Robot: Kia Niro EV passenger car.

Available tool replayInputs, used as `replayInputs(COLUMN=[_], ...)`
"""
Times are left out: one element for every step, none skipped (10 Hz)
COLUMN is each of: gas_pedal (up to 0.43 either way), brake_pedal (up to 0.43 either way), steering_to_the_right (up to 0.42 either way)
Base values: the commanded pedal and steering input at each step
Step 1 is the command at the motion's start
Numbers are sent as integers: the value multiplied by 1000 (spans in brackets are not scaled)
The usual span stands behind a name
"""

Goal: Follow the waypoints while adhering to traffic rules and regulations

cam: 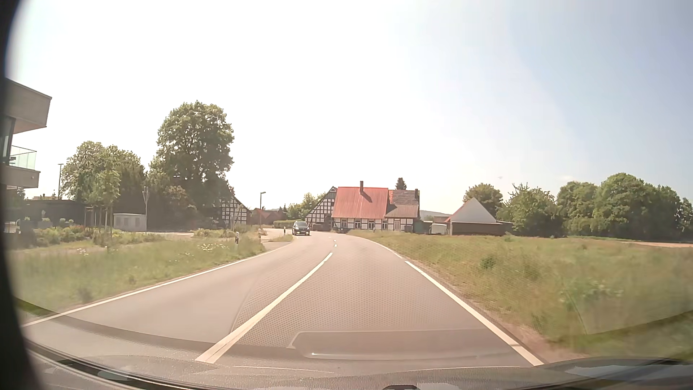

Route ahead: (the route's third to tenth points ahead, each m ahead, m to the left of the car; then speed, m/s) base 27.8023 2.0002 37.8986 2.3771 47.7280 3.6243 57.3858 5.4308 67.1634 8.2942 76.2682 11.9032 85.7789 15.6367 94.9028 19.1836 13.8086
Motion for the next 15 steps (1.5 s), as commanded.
replayInputs(gas_pedal=[150,150,150,150,150,150,150,150,150,150,150,150,150,150,150], brake_pedal=[0,0,0,0,0,0,0,0,0,0,0,0,0,0,0], steering_to_the_right=[4,3,1,-2,-4,-10,-13,-14,-15,-14,-14,-14,-14,-15,-15])
